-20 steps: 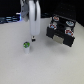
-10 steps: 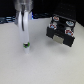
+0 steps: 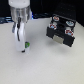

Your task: Open the kcup holder, insert the kcup into the holder, and close the kcup holder

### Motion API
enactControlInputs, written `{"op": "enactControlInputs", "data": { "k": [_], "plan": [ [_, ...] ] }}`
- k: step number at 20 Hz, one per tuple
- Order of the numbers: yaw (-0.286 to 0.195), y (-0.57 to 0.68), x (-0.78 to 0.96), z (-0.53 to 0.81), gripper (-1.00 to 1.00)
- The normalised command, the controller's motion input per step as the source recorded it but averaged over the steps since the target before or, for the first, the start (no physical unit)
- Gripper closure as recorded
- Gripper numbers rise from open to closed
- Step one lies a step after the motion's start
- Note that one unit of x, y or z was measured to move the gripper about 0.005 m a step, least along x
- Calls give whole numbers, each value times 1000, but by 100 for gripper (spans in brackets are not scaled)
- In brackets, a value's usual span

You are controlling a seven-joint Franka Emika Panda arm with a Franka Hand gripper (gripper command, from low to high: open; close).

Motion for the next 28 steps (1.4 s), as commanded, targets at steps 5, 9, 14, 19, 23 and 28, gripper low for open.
{"op": "enactControlInputs", "data": {
  "k": [5, 9, 14, 19, 23, 28],
  "plan": [
    [-178, -23, 74, -89, -100],
    [-162, 155, 81, 59, 100],
    [-148, 194, 143, 90, 100],
    [-123, 147, 124, 67, 100],
    [-26, 81, 40, 204, 100],
    [-5, 277, 133, 803, 100]
  ]
}}
